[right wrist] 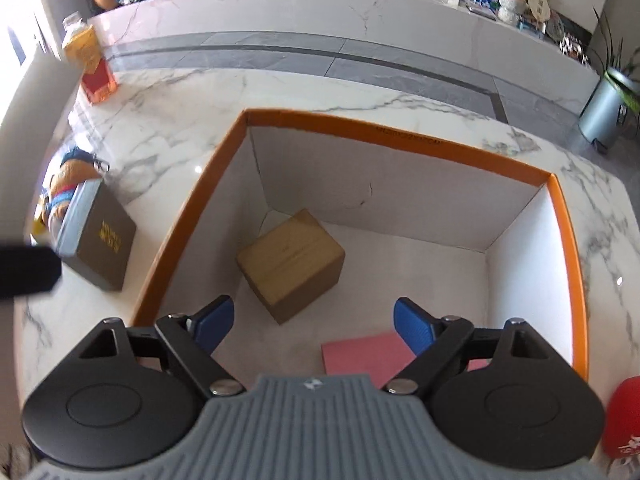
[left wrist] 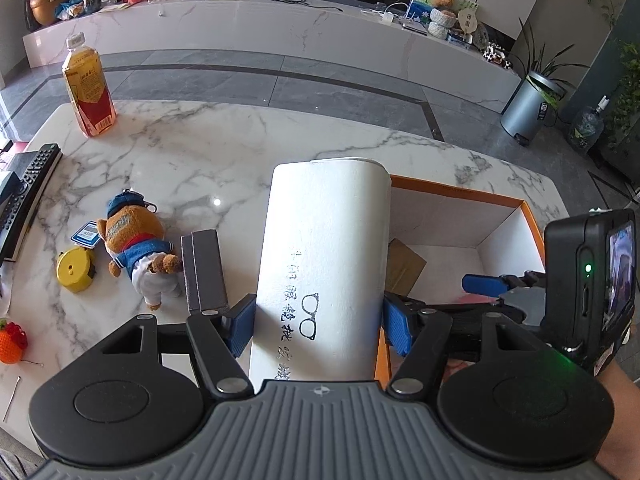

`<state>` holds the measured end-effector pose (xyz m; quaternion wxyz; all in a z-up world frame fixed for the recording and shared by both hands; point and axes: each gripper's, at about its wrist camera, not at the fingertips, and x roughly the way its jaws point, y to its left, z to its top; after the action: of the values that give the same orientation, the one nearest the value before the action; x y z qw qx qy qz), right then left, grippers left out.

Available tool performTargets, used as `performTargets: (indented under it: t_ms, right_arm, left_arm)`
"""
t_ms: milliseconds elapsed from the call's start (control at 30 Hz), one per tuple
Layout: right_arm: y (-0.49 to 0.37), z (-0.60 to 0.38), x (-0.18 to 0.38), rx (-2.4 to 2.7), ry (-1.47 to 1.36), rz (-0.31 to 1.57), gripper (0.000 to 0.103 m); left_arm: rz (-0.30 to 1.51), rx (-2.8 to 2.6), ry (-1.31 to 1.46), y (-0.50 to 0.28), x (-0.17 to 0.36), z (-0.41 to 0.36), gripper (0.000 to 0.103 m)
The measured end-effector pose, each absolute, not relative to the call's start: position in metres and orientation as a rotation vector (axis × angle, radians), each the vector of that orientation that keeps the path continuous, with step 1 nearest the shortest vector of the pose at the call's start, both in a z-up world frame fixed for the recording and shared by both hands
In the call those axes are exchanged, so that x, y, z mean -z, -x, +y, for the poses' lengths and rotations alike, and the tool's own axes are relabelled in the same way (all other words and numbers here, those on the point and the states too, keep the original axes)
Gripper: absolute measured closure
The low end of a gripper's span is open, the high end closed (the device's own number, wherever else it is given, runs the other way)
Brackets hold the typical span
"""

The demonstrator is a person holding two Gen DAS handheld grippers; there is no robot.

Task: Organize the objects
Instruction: 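Release the pink pouch into the orange box with the right tool while the left tool carries the tube, then lower the white tube into the orange box and open the left tool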

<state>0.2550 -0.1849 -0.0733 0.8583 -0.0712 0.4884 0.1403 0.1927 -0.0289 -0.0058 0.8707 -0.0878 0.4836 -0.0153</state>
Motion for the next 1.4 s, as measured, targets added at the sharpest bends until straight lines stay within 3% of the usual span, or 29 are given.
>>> performTargets:
  t_ms: [200,533,667,700,1400]
  right_arm:
    - [-0.270,-0.181,0.073,-0.367,0.206,1.024,0.013]
    - [-0.280,-0.164,0.086,-0.519,0.538,1.055,0.018]
    - [-0.295,-0.155,0.099,-0.573,0.496,1.111,0.039]
    - [-0.296,-0.155,0.099,-0.571,0.475,1.116,0.039]
    - [-0.274,-0.241,0.077,-0.300,0.395,1.080,0.040]
  left_arm:
    - [1.036,0.016,0.201,-0.198,0.018,-0.023,0.027]
    - [1.088,0.001,0.221,-0.207,0.040,-0.013,0.027]
    - [1.092,0.014,0.218,-0.207,0.042,-0.016,0.027]
    - [1.090,0.014,0.219,-0.208,0.041,-0.016,0.027]
    - [0.989,0.116,0.138,-0.222,-0.006,-0.093,0.027]
